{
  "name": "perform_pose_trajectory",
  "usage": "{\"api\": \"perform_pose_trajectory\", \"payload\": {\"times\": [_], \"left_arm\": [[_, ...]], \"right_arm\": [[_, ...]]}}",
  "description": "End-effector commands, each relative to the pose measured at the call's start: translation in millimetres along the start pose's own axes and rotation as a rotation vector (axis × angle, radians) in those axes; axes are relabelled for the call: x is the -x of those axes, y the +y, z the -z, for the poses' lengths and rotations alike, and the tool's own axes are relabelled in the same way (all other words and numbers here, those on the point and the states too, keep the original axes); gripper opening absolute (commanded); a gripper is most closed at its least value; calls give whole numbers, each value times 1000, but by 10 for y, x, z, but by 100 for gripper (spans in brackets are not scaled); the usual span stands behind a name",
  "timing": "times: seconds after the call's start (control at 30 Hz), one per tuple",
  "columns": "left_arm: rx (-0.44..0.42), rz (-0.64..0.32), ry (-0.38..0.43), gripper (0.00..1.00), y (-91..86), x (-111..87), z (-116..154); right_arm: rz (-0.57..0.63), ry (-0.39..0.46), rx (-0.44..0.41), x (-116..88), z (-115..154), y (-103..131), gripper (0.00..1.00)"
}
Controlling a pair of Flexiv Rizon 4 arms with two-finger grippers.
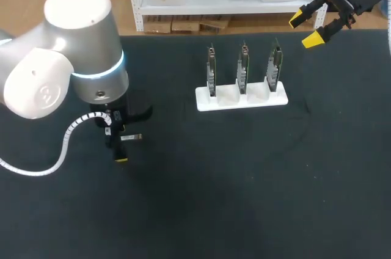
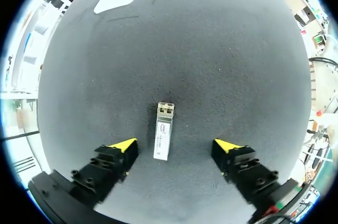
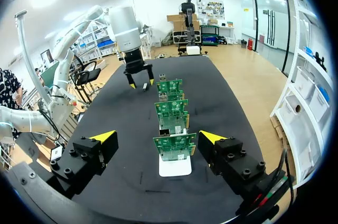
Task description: Pick up the optical module with the left hand, and insert it into the network port with the right hand.
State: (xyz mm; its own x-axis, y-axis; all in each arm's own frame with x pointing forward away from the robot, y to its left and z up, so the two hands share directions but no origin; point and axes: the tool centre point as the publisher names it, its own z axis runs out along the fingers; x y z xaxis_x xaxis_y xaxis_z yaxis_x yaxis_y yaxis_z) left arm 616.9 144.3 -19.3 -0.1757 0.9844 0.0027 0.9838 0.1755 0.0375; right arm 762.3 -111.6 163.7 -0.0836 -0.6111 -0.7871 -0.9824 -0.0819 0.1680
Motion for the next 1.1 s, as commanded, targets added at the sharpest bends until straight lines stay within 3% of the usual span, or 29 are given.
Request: {"api": "perform_pose_trajectory", "payload": {"times": [0.03, 0.6, 0.77, 1.1], "left_arm": [[-2, -3, -2, 0, 34, -5, -47], [-10, 15, 14, 0, -3, 3, -57], [-19, 38, -14, 0, -7, 5, -19], [45, 114, -278, 0, 35, -107, 591]], "right_arm": [[1, 0, -5, -2, -5, 22, 100], [1, 0, -5, -2, -5, 22, 100], [1, 0, -5, -2, -5, 22, 100], [1, 0, -5, -2, -5, 22, 100]]}}
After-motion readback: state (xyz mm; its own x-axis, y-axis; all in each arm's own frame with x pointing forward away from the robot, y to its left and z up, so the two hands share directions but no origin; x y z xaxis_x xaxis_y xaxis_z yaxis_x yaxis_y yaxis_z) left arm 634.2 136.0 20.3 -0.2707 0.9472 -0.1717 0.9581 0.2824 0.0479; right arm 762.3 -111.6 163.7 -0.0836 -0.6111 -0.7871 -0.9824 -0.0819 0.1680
